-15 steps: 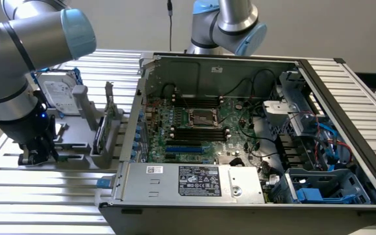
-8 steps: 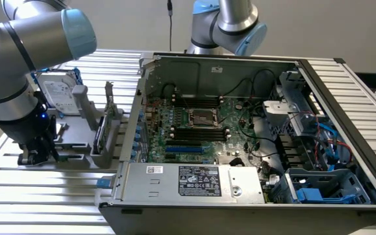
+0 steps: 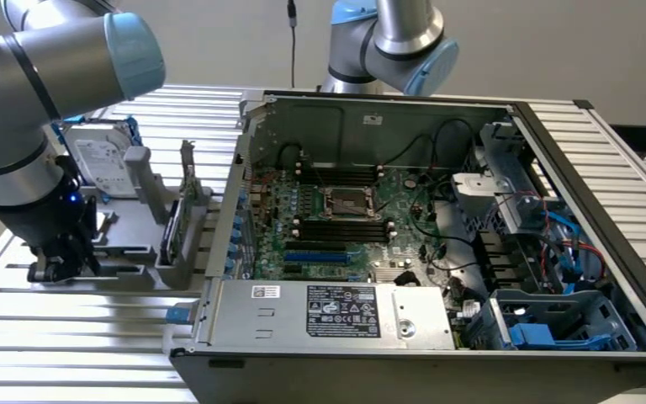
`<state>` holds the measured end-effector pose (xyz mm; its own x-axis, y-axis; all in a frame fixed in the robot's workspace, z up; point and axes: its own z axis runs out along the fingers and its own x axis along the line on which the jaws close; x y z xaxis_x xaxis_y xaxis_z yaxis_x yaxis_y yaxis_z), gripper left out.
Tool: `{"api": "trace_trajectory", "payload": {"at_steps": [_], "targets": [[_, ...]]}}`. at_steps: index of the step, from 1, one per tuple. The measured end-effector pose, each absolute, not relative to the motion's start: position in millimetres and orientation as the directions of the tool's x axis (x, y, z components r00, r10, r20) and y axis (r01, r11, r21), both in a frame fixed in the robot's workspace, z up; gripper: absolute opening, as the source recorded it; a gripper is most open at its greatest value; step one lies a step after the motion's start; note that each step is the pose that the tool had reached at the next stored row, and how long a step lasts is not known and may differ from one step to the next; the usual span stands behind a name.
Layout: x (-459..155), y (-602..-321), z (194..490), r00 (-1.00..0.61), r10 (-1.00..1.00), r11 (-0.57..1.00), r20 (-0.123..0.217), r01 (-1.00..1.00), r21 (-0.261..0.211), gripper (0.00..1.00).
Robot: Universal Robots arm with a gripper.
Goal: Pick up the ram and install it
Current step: 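Pick up the ram and move it above insertion slot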
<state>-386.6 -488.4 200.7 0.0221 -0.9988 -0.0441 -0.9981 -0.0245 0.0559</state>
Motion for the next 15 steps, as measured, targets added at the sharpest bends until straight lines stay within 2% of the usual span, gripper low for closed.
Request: {"api": "trace_trajectory", "payload": {"at_steps": [15], "targets": [[-386,-488,231,0.003,-0.999,-0.006,-0.053,-0.998,0.069,0.14]]}}
